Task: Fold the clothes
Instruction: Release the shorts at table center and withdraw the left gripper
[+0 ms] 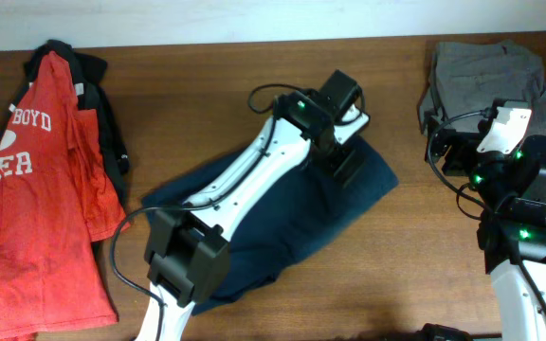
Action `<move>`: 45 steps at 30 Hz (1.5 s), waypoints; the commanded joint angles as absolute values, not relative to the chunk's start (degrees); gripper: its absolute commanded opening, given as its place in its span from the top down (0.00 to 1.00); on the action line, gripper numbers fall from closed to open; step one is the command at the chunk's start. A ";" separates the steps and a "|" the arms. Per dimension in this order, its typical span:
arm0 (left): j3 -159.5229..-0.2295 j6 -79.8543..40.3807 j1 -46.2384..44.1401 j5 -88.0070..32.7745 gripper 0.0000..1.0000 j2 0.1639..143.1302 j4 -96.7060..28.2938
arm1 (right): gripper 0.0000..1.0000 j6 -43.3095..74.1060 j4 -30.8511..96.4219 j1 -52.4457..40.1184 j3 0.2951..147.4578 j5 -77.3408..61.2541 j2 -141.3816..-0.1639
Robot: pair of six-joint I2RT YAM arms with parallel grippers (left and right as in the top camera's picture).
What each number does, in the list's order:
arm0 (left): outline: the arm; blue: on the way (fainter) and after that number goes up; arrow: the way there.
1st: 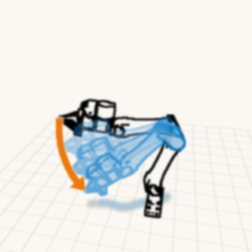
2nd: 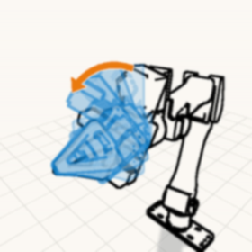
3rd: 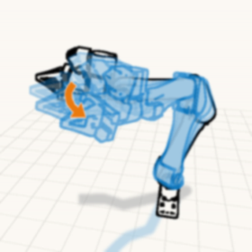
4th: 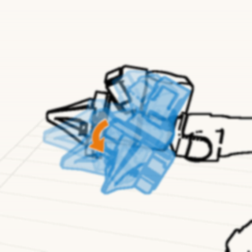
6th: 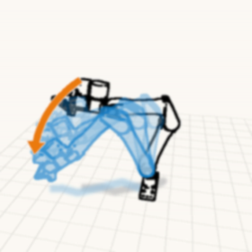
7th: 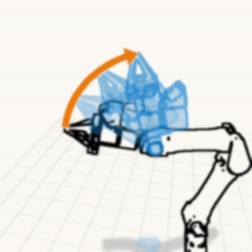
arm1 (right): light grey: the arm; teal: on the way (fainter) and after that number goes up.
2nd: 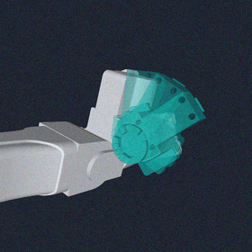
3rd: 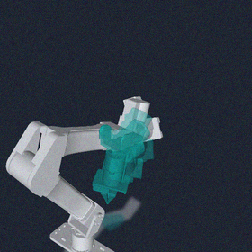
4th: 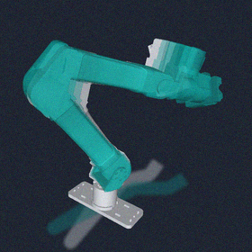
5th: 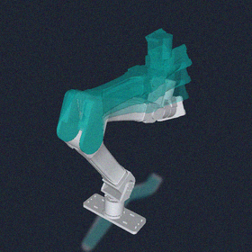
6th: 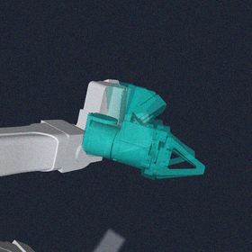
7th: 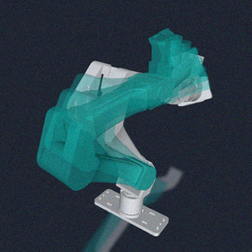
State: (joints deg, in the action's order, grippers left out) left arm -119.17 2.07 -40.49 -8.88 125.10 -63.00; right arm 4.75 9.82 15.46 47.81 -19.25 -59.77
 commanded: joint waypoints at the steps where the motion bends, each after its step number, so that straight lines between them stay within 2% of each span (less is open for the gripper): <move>1: -125.82 0.62 -36.18 -10.33 0.01 122.67 -63.64 | 0.01 5.23 9.69 15.94 48.95 -20.38 -58.96; 7: -132.42 -0.45 -25.21 -10.76 0.01 119.52 -72.75 | 0.01 5.21 9.41 15.73 48.95 -23.05 -60.14; 9: -132.25 -0.45 -21.41 -10.76 0.01 119.61 -76.47 | 0.05 5.19 8.45 15.70 48.99 -26.26 -62.57; 11: -131.92 -0.45 -16.47 -11.03 0.01 119.72 -78.96 | 0.08 4.95 7.46 14.55 49.50 -28.34 -66.94; 17: -131.92 -0.25 -5.58 -14.68 0.01 120.22 -77.12 | 0.08 0.47 7.99 7.22 59.13 -27.83 -84.88; 21: -131.92 2.68 -4.05 -14.61 0.01 121.86 -76.99 | 0.08 -2.33 9.04 5.63 65.41 -27.88 -98.13; 25: -131.87 3.09 -4.05 -14.61 0.01 122.91 -76.27 | 0.08 -5.85 9.72 5.63 65.58 -28.01 -103.77; 28: -131.85 3.09 -4.05 -14.61 0.01 123.87 -75.40 | 0.16 -8.43 12.01 5.63 65.58 -29.82 -106.89; 37: -131.83 3.31 -4.05 -14.61 0.01 126.65 -74.00 | 0.23 -14.81 15.94 4.43 65.54 -38.89 -111.09; 39: -131.83 3.31 -4.05 -14.61 0.01 126.65 -73.45 | 0.27 -15.92 16.45 3.51 65.52 -38.87 -111.33; 42: -131.83 3.33 -4.05 -14.57 0.01 126.65 -73.45 | 0.41 -17.23 16.88 2.68 65.52 -38.76 -111.39; 43: -131.83 3.33 -4.05 -14.57 0.01 126.65 -73.45 | 0.47 -17.15 16.45 2.68 65.54 -38.76 -111.39; 45: -131.83 3.31 -4.05 -14.59 0.01 126.65 -73.06 | 0.68 -16.95 15.18 2.70 65.91 -38.81 -111.28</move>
